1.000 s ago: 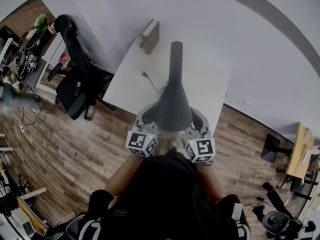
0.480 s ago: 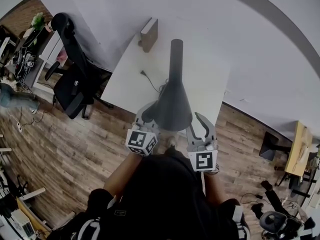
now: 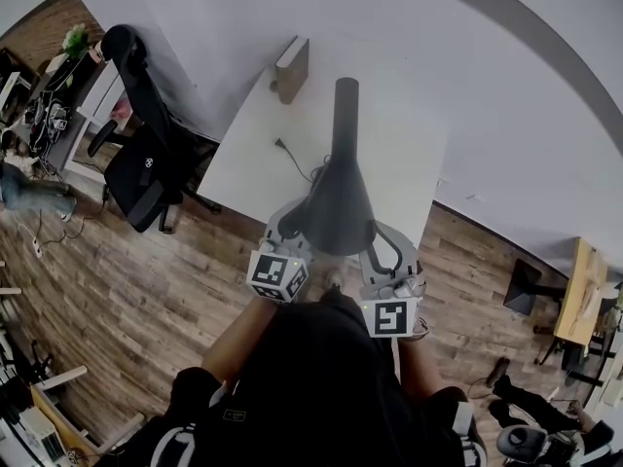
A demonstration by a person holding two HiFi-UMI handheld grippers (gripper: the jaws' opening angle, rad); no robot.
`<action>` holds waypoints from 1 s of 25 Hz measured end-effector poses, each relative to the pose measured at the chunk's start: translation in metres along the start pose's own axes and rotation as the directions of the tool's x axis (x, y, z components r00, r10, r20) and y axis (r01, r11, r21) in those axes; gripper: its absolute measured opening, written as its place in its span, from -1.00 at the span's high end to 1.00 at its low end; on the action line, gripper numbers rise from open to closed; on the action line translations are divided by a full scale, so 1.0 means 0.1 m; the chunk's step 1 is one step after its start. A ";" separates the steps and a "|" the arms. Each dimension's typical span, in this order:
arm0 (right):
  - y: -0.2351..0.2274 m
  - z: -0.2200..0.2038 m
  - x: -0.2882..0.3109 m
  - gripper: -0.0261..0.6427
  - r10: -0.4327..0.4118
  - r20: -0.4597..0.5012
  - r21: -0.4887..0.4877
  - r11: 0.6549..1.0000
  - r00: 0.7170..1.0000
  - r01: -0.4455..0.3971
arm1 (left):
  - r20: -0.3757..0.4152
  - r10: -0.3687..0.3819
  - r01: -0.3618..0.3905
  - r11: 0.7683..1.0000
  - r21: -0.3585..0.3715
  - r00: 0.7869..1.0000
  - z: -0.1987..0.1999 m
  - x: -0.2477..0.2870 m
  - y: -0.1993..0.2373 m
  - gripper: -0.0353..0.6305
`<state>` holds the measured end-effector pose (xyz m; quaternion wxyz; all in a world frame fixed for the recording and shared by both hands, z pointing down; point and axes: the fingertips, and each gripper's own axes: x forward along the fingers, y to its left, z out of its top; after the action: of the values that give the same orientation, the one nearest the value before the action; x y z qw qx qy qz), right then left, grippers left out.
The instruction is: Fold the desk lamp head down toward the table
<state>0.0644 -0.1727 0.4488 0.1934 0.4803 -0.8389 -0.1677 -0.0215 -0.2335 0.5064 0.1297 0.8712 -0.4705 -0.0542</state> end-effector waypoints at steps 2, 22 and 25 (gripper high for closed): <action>0.00 -0.01 0.00 0.62 0.000 0.003 -0.006 1.000 1.000 0.000 | 0.002 0.001 -0.001 1.000 0.003 1.000 0.00 0.00 0.01 0.80; 0.00 0.01 -0.01 0.64 -0.009 0.023 -0.011 1.000 1.000 0.010 | -0.073 -0.050 0.083 0.817 0.571 0.996 0.19 -0.54 -0.33 0.32; 0.00 0.02 -0.01 0.64 -0.010 0.028 -0.016 1.000 1.000 0.010 | -0.039 -0.073 0.081 0.778 0.624 0.997 0.31 -0.58 -0.47 0.32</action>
<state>0.0635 -0.1716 0.4466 0.1848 0.4806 -0.8377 -0.1820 -0.0225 -0.1666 0.4621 -0.1653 0.8838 -0.4249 0.1049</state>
